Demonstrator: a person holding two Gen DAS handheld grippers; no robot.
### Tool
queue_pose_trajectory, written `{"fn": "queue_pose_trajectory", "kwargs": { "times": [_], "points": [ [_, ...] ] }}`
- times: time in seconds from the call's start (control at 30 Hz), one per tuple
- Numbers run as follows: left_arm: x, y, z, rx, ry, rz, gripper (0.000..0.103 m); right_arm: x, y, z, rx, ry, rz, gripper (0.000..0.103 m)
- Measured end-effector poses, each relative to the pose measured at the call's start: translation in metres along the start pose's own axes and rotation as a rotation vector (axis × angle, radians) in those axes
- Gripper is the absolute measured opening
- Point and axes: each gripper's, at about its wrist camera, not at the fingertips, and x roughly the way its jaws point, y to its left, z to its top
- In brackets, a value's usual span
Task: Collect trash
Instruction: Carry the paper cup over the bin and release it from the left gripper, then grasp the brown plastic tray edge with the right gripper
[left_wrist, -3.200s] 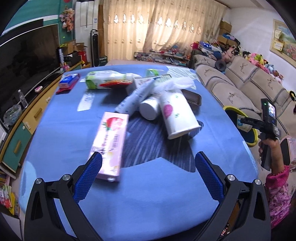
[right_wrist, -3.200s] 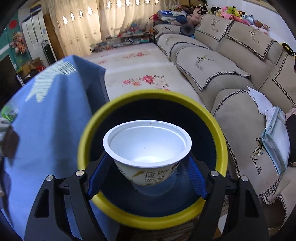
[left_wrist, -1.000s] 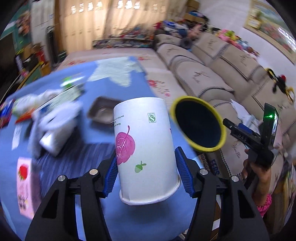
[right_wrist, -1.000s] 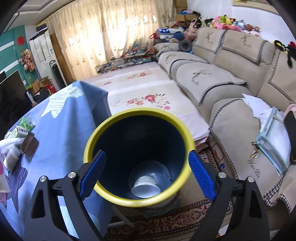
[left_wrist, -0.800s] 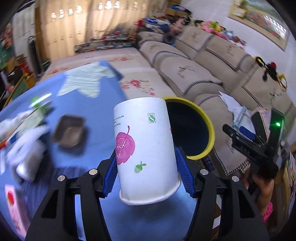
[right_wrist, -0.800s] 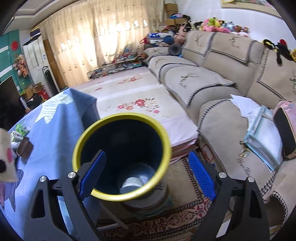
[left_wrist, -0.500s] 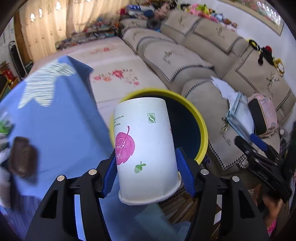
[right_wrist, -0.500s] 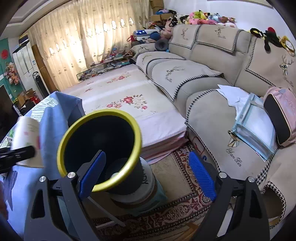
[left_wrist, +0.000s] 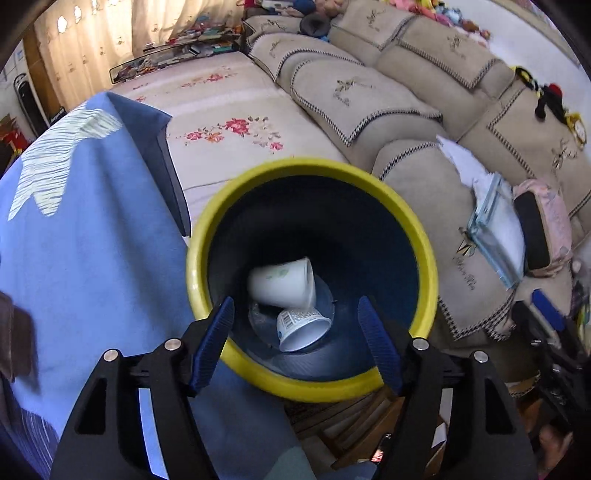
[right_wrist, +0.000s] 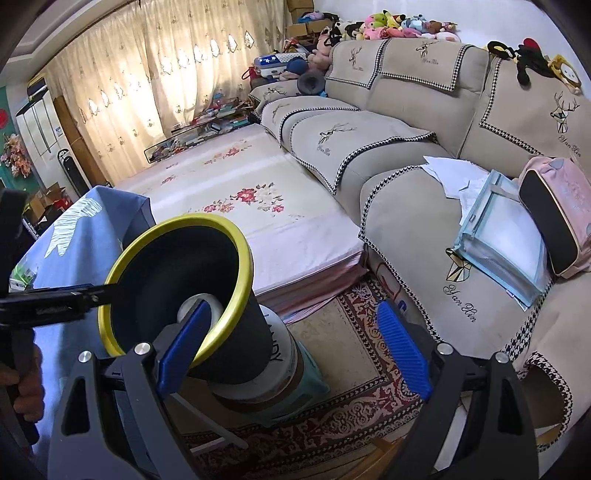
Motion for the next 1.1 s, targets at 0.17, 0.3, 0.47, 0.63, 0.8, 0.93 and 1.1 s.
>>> {"fn": "queue_pose_trajectory", "kwargs": {
  "times": [0.17, 0.3, 0.47, 0.63, 0.8, 0.93, 1.1],
  "points": [
    [-0.055, 0.018, -0.021, -0.04, -0.096, -0.028, 0.078, 0.0, 0.009, -0.003, -0.011, 0.009, 0.012, 0.087],
    [-0.106, 0.043, -0.054, -0.068, -0.175, -0.005, 0.084, 0.001, 0.026, -0.006, -0.034, 0.023, 0.03, 0.087],
    [-0.172, 0.095, -0.104, -0.153, -0.268, 0.061, 0.091, -0.004, 0.067, -0.009, -0.102, 0.027, 0.061, 0.087],
    [-0.228, 0.15, -0.152, -0.245, -0.355, 0.143, 0.095, -0.015, 0.125, -0.009, -0.194, 0.018, 0.11, 0.087],
    [-0.273, 0.202, -0.2, -0.338, -0.432, 0.222, 0.097, -0.026, 0.207, -0.011, -0.314, 0.013, 0.222, 0.087],
    [-0.295, 0.236, -0.234, -0.392, -0.464, 0.261, 0.097, -0.029, 0.264, -0.008, -0.373, 0.028, 0.319, 0.071],
    [-0.306, 0.265, -0.26, -0.432, -0.475, 0.284, 0.097, -0.009, 0.336, -0.008, -0.431, 0.111, 0.395, 0.045]
  ]
}}
